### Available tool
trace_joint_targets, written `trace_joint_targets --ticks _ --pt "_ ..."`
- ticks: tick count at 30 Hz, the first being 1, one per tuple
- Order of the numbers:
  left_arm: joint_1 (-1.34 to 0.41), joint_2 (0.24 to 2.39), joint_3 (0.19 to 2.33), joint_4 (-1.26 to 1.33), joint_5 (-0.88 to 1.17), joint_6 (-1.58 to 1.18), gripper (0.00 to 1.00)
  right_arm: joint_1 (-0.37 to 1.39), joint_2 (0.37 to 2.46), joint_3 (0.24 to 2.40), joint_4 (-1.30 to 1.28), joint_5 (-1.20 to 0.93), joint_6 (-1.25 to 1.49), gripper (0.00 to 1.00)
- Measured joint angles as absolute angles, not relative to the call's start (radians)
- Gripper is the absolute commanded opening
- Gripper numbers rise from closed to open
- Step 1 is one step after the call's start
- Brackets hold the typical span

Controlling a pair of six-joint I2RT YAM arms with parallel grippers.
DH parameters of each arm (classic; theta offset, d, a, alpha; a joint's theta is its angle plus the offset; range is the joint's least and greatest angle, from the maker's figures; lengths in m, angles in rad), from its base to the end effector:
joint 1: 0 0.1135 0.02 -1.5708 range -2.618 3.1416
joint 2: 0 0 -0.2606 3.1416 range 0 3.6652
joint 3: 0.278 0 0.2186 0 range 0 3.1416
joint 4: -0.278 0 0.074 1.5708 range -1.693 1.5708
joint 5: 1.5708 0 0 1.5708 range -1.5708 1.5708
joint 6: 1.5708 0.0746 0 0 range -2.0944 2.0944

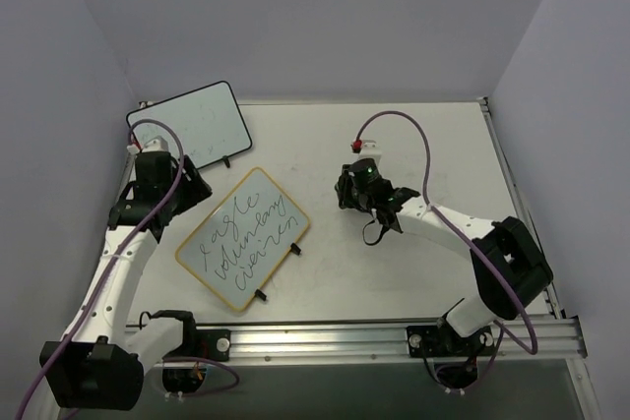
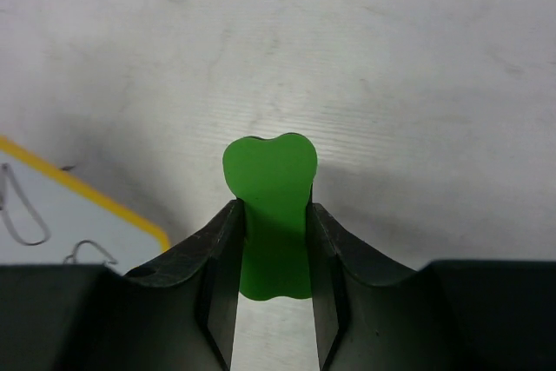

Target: Erase the whiteboard

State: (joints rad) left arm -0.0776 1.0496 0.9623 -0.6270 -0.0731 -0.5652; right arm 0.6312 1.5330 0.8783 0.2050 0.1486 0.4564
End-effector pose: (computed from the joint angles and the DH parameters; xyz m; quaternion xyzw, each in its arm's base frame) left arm 0.2168 -0.0114 0.2837 -0.2342 0.8785 -0.0996 0.4043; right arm 0.2863 0.1956 0.2293 -0.0344 0.8448 0.2205 0.4862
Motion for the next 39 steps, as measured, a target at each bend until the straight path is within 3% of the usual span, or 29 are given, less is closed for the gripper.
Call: trace_joint_targets --ticks 2,6,19,39 --pt "-0.076 1.050 0.928 -0.613 -0.076 -0.599 0.58 0.684 1.539 0.902 0.231 0.152 0.468 0.05" --pt "-0.075 1.052 0.855 -0.582 -0.084 -0.667 0.51 0.785 1.605 1.002 0.279 0.161 0.474 0.04" --pt "-0.070 1.057 0.825 -0.549 -0.105 -0.701 0.38 0.992 1.838 1.230 0.402 0.193 0.462 0.01" --pt "-0.070 1.057 0.815 -0.503 -0.043 -0.676 0.25 1.042 1.857 1.152 0.564 0.438 0.385 0.00"
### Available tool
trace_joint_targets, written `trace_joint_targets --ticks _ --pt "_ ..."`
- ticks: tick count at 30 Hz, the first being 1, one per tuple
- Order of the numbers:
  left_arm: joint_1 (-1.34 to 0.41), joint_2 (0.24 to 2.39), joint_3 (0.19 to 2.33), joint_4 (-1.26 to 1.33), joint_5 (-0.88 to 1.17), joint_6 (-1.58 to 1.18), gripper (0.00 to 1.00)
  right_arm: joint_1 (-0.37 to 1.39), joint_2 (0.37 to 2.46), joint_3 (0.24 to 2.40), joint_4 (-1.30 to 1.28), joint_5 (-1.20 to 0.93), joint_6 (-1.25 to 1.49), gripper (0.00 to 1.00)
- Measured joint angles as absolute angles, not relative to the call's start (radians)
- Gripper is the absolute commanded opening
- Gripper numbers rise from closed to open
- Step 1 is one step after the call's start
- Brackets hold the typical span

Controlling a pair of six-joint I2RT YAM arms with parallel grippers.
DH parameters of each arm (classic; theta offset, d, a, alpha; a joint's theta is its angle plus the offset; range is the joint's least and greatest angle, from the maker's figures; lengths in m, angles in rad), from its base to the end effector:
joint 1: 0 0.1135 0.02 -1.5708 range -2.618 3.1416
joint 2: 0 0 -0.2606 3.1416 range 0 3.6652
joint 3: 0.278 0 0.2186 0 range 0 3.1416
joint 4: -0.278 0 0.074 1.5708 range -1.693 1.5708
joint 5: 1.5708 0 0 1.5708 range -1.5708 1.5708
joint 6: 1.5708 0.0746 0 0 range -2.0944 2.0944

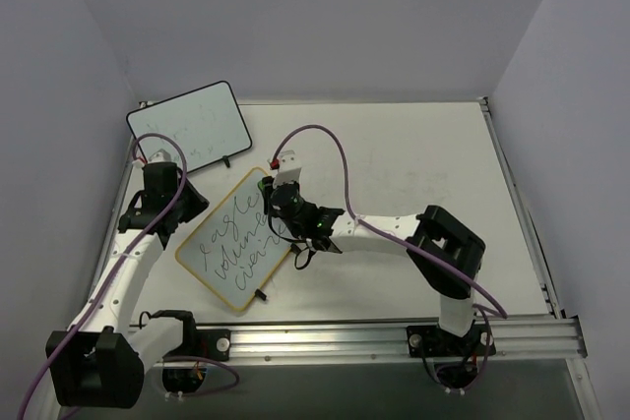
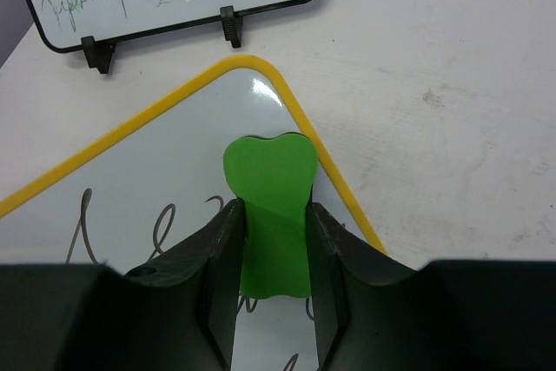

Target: Erase the whiteboard

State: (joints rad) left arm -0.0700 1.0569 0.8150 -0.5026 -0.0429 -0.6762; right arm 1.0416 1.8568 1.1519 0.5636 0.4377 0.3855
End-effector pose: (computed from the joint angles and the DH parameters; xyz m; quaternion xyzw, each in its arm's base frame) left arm 0.2193 -0.0122 0.2477 -0.2815 0.8713 -0.1280 0.3809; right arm 0.2457 0.3575 0.2531 -0.1028 0.7438 0.2948 0.5910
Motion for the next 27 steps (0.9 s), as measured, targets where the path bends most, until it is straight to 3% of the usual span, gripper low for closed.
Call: trace_joint_targets --ticks 27 --pt "-0.070 1.058 0.795 -0.450 0.031 -0.658 0.23 1.150 1.898 1.147 0.688 0.454 0.330 0.00"
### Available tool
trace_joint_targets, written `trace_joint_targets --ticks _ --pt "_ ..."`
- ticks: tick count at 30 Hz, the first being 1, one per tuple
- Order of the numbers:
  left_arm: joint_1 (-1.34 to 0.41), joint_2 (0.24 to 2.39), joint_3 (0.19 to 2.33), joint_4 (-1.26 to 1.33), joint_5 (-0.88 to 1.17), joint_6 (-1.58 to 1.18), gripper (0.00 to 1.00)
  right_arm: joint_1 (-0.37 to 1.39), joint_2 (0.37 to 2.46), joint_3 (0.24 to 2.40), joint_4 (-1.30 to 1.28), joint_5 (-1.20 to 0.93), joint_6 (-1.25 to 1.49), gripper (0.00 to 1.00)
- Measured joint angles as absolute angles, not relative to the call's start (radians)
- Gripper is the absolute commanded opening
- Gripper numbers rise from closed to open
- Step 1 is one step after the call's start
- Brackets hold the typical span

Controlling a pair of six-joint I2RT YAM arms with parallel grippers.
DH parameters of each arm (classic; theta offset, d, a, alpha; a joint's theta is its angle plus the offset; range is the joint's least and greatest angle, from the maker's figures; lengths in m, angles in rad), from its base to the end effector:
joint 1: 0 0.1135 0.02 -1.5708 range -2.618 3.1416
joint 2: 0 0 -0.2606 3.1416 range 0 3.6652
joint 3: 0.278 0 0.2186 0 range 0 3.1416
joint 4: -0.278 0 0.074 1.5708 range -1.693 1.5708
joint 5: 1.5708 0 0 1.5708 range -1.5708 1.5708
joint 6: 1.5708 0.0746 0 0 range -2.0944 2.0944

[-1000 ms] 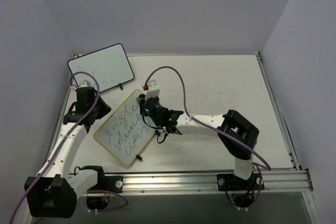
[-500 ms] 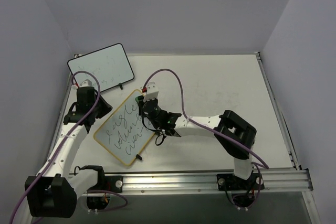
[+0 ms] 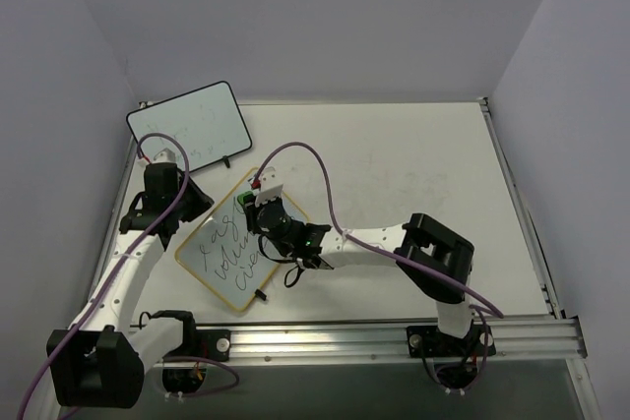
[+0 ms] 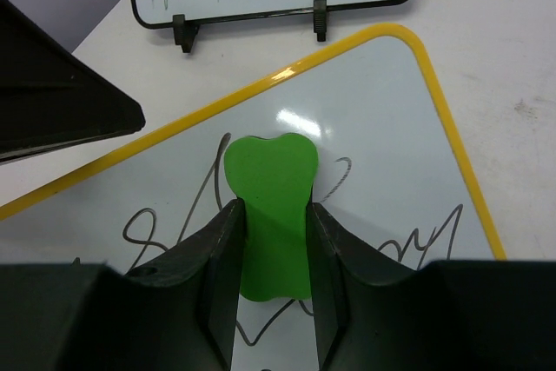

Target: Erase the whiteboard

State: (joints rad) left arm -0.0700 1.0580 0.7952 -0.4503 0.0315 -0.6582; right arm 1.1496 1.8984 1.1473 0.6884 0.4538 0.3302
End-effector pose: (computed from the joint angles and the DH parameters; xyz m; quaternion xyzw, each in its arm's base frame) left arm 0.2224 -0.0179 0.2467 -0.2573 0.8722 -0.1614 0.3834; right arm 0.2094 0.3875 0.2518 -0.1416 0.7128 0.3286 0.6032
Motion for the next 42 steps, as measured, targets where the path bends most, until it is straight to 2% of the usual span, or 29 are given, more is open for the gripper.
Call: trace_joint_targets --ticks 14,27,42 --pt "-0.070 1.058 0.793 -0.443 0.036 -0.655 0.23 1.144 1.911 1.139 0.724 0.458 0.324 0.00" --pt "-0.070 1.058 0.793 -0.438 0.043 -0.650 0.23 1.067 1.890 1.057 0.760 0.495 0.340 0.00" --pt "-0.073 1.058 0.789 -0.432 0.043 -0.648 0.23 1.102 1.895 1.080 0.758 0.509 0.308 0.00"
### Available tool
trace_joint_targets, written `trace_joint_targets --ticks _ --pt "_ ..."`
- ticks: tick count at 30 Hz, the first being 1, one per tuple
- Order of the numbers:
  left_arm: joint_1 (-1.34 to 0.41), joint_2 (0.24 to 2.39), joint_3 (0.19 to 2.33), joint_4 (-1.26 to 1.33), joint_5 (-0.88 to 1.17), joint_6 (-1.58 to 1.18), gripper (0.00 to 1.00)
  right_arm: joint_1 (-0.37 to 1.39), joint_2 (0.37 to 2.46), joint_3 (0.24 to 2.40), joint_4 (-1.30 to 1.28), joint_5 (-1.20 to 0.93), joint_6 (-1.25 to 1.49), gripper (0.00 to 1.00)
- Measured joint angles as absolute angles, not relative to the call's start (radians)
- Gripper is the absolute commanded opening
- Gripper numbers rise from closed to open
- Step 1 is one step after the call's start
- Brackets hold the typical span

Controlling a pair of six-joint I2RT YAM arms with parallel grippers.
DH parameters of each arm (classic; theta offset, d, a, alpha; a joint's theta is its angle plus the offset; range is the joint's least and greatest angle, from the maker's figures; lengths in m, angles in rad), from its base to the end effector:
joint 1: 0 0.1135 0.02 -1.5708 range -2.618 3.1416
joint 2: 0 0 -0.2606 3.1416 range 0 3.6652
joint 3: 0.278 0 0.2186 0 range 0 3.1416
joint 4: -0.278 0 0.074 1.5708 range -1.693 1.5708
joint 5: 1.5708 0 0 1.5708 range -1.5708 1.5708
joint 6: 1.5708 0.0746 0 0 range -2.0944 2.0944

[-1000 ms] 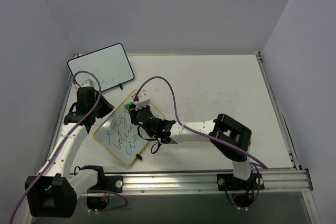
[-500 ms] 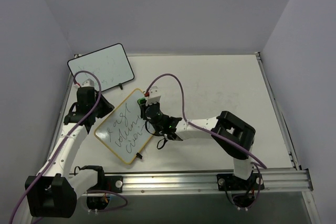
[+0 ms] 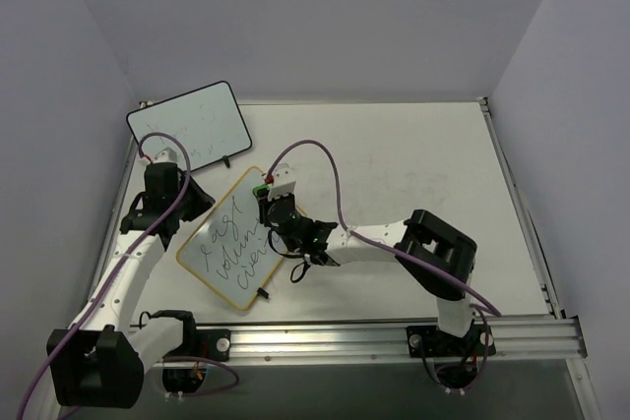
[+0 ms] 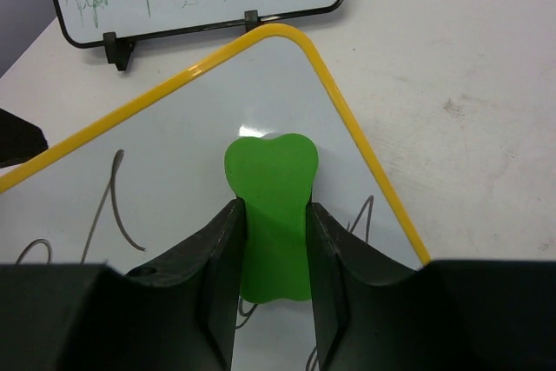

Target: Erase the whiteboard

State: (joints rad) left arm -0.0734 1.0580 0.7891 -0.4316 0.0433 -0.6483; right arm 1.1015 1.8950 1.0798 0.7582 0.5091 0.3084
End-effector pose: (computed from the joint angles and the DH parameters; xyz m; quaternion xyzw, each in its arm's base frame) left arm 0.2234 -0.0197 0.2468 -0.2483 0.8720 -0.1672 0.3874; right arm 0.2268 0.3668 0.2407 -0.1122 0.7157 0.2912 0.6248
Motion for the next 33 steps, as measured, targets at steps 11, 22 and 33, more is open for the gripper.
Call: trace_joint_targets --ticks 11,22,33 --pt "-0.084 1.058 0.781 -0.428 0.051 -0.646 0.22 1.187 1.946 1.182 0.757 0.502 0.256 0.00" --pt "-0.084 1.058 0.781 -0.413 0.058 -0.646 0.22 1.214 1.962 1.201 0.760 0.509 0.218 0.00" --pt "-0.086 1.058 0.780 -0.407 0.061 -0.646 0.22 1.171 1.962 1.201 0.756 0.519 0.242 0.00"
